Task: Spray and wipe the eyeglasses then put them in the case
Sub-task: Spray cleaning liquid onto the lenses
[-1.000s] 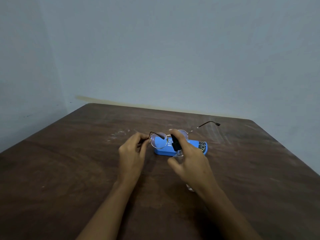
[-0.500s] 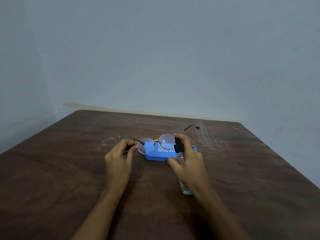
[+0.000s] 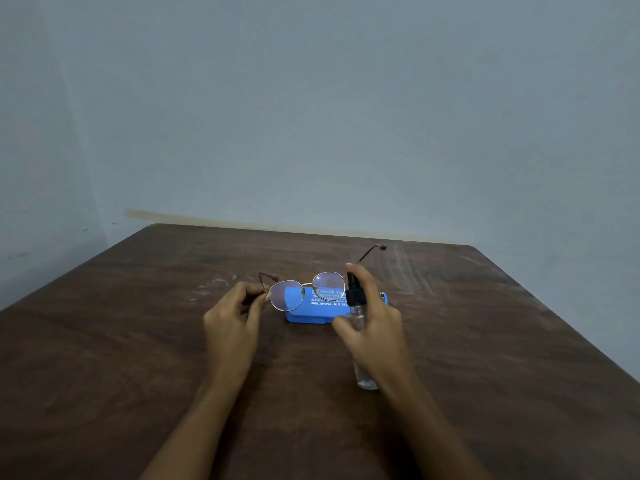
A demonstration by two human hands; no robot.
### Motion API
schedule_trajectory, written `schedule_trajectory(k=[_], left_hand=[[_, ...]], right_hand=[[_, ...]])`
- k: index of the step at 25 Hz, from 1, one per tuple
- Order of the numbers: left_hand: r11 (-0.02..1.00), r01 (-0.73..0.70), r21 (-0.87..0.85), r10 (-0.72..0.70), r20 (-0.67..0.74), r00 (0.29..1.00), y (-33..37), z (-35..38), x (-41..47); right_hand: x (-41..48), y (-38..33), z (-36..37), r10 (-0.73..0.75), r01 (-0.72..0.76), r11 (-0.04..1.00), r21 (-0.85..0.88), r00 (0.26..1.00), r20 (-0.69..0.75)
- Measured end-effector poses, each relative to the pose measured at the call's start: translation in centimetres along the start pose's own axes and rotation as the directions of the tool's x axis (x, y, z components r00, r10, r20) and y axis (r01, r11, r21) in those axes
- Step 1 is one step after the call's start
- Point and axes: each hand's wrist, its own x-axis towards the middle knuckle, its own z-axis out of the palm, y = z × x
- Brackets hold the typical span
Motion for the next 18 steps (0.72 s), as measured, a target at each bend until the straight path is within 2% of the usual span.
schedule_trajectory(k=[4, 7, 9, 11, 14, 18], left_hand=[[0.992, 0.115, -0.042, -0.115, 0.018, 0.993, -0.2, 0.1, 0.1], [0.934, 0.310, -0.177, -0.309, 0.030, 0.951, 0.0, 0.3, 0.5], [0.796, 0.473, -0.379, -0.458, 0.134, 0.879, 0.5, 0.4, 0.8], [0.623, 0.583, -0.522, -0.530, 0.267, 0.805, 0.8, 0.3, 0.9], [0.399, 0.684, -0.611, -0.573, 0.416, 0.706, 1.0, 0.0, 1.2], [0.134, 0.772, -0.621, -0.609, 0.563, 0.559, 1.3, -0.3, 1.4]], right_hand=[[-0.1, 0.1, 0.2, -0.089, 0.090, 0.994, 0.066, 0.996, -0.029], [-0.4, -0.3, 0.4, -0.169, 0.172, 0.981, 0.095, 0.985, -0.040], [-0.6, -0.6, 0.7, -0.211, 0.213, 0.972, 0.101, 0.977, -0.032], [-0.8, -0.9, 1.2, -0.237, 0.238, 0.966, 0.102, 0.971, -0.021], [-1.0, -1.1, 1.6, -0.241, 0.238, 0.966, 0.102, 0.970, 0.015], [-1.1, -1.3, 1.8, -0.242, 0.236, 0.965, 0.111, 0.969, 0.043]])
